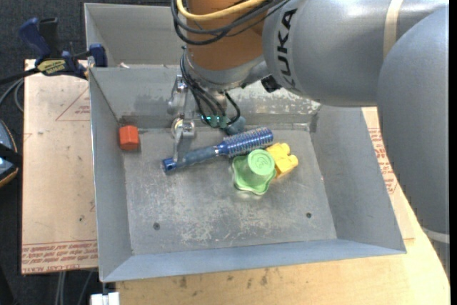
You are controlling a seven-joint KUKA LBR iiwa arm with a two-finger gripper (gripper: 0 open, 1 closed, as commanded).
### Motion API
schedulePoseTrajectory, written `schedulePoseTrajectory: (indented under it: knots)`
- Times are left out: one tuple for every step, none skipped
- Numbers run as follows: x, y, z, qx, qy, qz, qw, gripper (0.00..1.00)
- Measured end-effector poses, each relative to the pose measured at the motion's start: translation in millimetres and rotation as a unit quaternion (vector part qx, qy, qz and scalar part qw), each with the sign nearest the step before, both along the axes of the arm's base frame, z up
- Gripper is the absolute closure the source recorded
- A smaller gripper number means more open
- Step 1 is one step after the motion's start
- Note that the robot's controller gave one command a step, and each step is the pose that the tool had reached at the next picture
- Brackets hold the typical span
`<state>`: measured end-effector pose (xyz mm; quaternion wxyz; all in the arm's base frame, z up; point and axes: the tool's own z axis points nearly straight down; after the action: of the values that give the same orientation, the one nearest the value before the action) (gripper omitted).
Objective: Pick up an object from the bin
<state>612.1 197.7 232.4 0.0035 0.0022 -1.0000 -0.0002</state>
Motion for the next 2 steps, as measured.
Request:
schedulePoseTrajectory:
  knots:
    - [1.9, -1.4, 5.0, 0.001, -0.0041, -0.003, 1.0, 1.0]
    - [-47.0, 8.3, -67.3, 0.0, 0.0, 0.071, 0.9975, 1.0]
